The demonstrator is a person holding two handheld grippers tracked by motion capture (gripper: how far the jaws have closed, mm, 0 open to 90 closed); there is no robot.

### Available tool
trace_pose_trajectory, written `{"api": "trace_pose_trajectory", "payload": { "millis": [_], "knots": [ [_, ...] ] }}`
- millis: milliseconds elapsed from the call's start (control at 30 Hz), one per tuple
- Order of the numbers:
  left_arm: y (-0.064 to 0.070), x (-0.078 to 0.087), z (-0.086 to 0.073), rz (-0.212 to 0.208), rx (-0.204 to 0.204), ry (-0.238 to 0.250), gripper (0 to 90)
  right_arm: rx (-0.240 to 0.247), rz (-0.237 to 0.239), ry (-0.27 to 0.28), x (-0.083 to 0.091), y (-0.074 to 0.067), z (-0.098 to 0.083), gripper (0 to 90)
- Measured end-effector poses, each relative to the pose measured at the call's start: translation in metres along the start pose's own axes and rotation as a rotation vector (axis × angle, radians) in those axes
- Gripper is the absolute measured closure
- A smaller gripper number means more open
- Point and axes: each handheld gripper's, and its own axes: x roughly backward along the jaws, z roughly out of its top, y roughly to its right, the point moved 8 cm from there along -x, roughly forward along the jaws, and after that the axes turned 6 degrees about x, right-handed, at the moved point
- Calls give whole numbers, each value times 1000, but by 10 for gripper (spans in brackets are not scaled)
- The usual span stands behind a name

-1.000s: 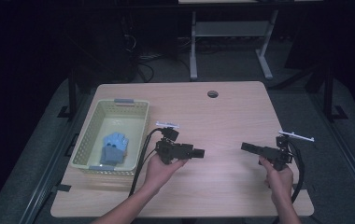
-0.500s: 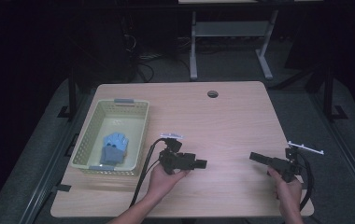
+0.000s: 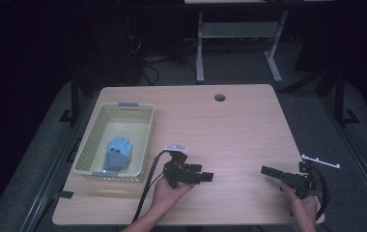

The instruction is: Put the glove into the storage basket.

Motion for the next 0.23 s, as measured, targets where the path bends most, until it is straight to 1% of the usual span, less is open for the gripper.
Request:
{"api": "trace_pose_trajectory", "payload": {
  "millis": [33,67,133,233],
  "knots": [
    [0,-1,-1,-3,9,3,276,1,19,-6,0,-2,-2,293],
    [-1,-1,-3,-9,11,-2,276,11,37,-11,-1,-4,-4,293],
    [-1,-2,-6,-15,19,5,276,28,47,-27,-1,-9,-8,293],
    [0,-4,-9,-28,21,-1,275,55,57,-47,-4,-13,-13,291]
  ]
}}
